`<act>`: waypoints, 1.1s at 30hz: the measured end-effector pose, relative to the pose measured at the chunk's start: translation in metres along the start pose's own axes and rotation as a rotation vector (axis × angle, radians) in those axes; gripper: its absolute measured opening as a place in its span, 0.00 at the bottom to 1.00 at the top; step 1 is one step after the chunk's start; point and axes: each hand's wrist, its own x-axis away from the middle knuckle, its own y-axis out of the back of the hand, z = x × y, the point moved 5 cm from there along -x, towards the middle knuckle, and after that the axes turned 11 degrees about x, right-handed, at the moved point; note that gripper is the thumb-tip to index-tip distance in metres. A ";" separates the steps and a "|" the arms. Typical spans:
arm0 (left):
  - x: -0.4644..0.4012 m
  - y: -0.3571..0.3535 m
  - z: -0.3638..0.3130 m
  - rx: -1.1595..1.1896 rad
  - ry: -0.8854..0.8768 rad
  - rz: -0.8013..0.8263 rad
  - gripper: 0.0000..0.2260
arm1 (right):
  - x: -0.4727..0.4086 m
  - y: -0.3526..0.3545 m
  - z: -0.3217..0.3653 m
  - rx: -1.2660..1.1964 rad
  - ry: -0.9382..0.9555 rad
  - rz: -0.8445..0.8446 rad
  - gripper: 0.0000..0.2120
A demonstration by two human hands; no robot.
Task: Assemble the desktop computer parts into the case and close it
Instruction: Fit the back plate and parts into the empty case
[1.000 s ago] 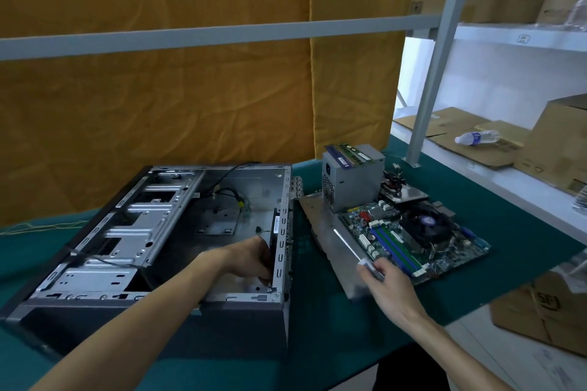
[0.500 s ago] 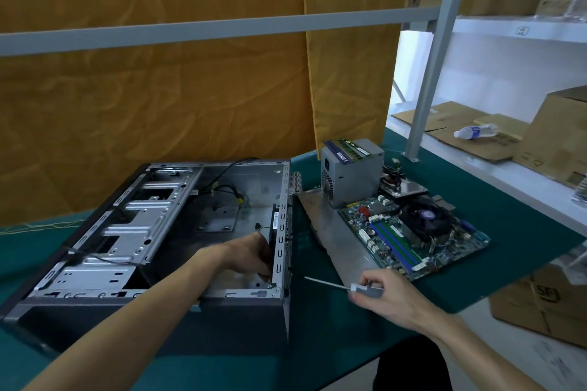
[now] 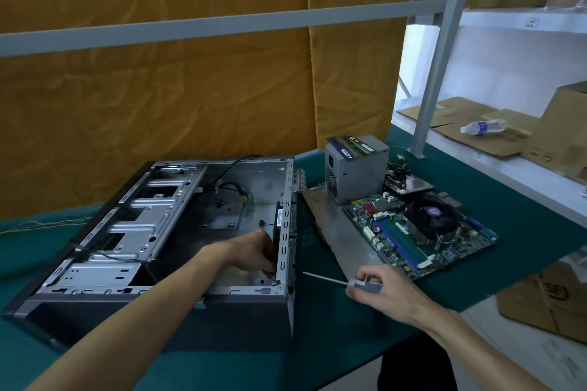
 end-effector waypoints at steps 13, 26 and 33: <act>0.001 -0.001 -0.002 -0.003 0.010 0.015 0.04 | -0.002 -0.001 -0.006 -0.014 0.012 -0.005 0.21; 0.002 -0.001 -0.005 0.014 0.008 0.020 0.05 | 0.005 0.015 0.007 0.246 0.017 -0.103 0.17; 0.000 -0.001 -0.001 0.017 0.015 0.008 0.03 | -0.002 0.032 0.014 0.164 0.036 -0.049 0.11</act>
